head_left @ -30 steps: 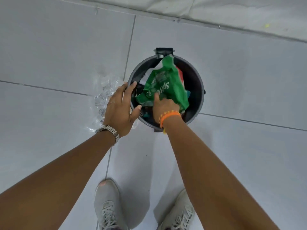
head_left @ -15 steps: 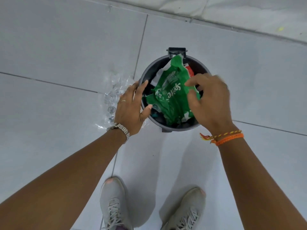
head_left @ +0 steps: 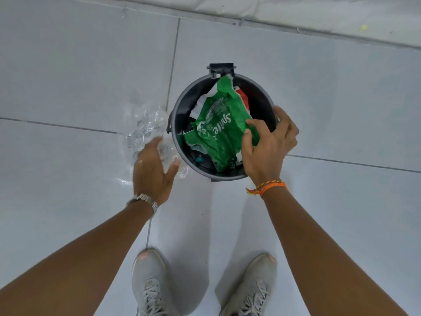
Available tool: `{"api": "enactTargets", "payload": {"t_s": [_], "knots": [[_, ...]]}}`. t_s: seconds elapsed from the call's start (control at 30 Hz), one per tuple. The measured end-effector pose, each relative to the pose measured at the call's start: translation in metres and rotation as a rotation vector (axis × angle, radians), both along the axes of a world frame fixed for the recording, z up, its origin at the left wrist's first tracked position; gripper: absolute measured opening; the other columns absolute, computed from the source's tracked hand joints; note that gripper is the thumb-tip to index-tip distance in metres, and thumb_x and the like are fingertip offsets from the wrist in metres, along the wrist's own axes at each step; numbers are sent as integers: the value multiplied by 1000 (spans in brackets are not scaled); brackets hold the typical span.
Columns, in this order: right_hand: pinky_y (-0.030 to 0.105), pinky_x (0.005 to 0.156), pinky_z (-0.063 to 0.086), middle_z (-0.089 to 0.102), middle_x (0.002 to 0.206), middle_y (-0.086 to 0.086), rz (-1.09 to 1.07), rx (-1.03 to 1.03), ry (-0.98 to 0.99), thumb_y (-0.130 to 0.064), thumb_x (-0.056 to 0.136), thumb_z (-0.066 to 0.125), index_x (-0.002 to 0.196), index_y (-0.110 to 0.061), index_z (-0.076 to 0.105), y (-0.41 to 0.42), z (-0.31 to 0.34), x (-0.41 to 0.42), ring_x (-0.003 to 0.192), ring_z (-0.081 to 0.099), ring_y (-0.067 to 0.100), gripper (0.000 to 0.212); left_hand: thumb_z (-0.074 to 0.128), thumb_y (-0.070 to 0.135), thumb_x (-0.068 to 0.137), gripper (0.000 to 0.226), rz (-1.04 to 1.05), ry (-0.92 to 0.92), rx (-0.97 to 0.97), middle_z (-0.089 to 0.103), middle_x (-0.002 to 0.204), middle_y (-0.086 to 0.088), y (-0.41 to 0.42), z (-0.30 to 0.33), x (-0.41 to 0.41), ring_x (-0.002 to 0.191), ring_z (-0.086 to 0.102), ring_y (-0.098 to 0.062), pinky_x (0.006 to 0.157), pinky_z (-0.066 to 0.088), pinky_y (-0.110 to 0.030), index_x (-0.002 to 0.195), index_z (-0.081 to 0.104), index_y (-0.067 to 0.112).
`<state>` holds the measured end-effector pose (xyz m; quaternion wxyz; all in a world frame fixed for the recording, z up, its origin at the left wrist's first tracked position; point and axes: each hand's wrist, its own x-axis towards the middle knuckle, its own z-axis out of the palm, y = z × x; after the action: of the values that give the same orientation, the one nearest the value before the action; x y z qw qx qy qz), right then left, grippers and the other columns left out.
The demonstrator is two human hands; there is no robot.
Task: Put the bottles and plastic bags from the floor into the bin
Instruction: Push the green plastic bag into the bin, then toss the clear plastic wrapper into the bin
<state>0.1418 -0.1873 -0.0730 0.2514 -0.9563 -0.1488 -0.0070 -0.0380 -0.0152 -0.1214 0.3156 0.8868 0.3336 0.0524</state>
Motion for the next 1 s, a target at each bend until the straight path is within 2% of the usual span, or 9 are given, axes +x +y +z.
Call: {"api": "enactTargets", "payload": {"t_s": [0.07,0.13,0.27,0.37,0.53,0.7,0.83,0.93,1.0], "knots": [[45,105,31,42,152,6,-70,83,24,-22,86,60,100,-30,75,-1,-1,-1,138,32,30,22,27,68,91,68,-78,248,78,46,151,-12,1,-12,-25,139,38,-38,102,43,-58,116,69,21],[45,105,30,40,154,5,-110,131,48,-20,86,59,98,-31,75,0,-3,-1,139,30,31,23,38,64,89,51,-258,538,155,34,159,-12,5,-24,-46,147,23,-42,114,29,-61,108,74,34],[47,102,33,38,156,3,-153,156,78,-22,89,58,97,-32,75,-1,-8,0,140,29,31,22,50,60,89,50,-442,920,243,-5,168,-9,8,-40,-62,152,-7,-42,123,3,-57,138,51,51],[50,103,34,37,157,3,-179,164,101,-24,91,57,98,-33,75,0,-10,1,140,28,30,21,52,60,87,68,-407,1001,249,-6,167,-10,8,-45,-53,152,-5,-41,122,5,-55,150,36,39],[51,102,36,39,155,2,-176,168,110,-24,91,58,97,-34,76,-1,-10,1,140,29,30,21,67,39,82,71,-6,751,127,37,154,-9,5,-33,-38,139,33,-37,111,36,-52,143,46,7],[41,103,24,42,153,0,-162,304,103,-20,87,64,92,-32,78,-2,-4,-1,140,29,24,19,70,21,78,73,542,283,147,35,154,-15,-3,32,-31,137,32,-43,107,34,-53,142,44,-2],[47,113,26,45,151,-4,-186,481,124,-22,85,66,93,-30,80,-4,17,-5,141,32,20,18,61,13,68,66,409,-123,457,42,147,-24,-10,105,-23,133,35,-45,114,26,-43,129,51,-8],[35,116,34,49,147,2,-270,691,130,-22,89,63,100,-23,77,-9,52,0,137,42,21,19,59,9,70,64,108,-155,485,47,146,-22,-27,143,-6,138,32,-41,119,20,-44,131,53,-9],[44,110,44,49,143,1,-249,792,150,-21,90,62,111,-18,73,-15,78,8,133,50,22,23,57,4,70,67,-128,-82,433,49,146,-17,-35,150,6,141,34,-40,122,20,-48,136,53,-6]]}}
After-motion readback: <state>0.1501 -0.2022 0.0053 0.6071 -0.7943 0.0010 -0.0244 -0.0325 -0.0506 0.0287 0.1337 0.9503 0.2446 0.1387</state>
